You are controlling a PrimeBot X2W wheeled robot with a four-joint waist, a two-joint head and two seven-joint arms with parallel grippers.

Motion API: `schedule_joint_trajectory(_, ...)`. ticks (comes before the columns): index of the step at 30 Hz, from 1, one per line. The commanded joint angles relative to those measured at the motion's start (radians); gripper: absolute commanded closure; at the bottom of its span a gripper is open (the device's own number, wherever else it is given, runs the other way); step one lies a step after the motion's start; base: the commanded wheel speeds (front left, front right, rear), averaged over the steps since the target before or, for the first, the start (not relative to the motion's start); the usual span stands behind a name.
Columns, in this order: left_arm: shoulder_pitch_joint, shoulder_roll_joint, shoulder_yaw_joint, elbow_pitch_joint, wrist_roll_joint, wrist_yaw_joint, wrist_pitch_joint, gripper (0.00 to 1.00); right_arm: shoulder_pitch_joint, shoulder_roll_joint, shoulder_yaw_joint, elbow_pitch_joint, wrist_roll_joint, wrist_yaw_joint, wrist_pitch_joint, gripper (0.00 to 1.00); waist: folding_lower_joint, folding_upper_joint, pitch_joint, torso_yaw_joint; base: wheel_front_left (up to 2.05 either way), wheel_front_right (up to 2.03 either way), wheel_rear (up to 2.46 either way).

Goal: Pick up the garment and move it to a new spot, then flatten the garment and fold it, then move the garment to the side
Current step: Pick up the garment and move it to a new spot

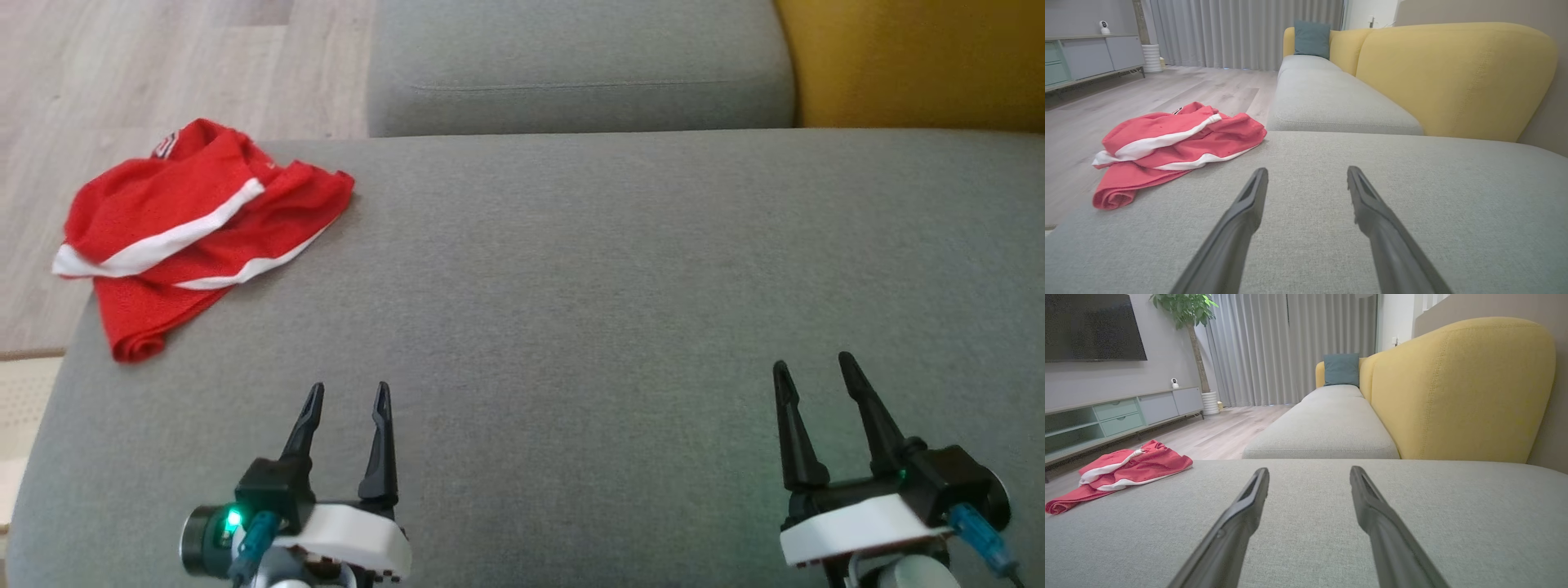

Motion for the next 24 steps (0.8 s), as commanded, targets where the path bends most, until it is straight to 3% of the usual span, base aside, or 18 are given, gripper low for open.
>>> schedule_joint_trajectory(1,-0.042,0.003,0.031,-0.03,-0.006,0.008,-0.012,0.0,-0.039,-0.01,0.022,-0.039,-0.003,-0.001,-0.011,0.0,0.0,0.0,-0.003,0.019,0.0,0.0,0.0)
schedule_joint_trajectory(10,-0.043,0.003,0.053,-0.034,0.014,0.002,-0.012,0.0,-0.028,-0.01,0.022,-0.045,0.011,-0.001,-0.011,0.0,0.0,0.0,-0.009,0.144,0.0,0.0,0.0)
schedule_joint_trajectory(24,-0.036,0.003,0.096,-0.048,0.038,-0.015,-0.012,0.0,-0.034,-0.01,0.037,-0.053,0.026,-0.001,-0.011,0.0,0.0,0.0,-0.003,0.394,0.0,0.0,0.0)
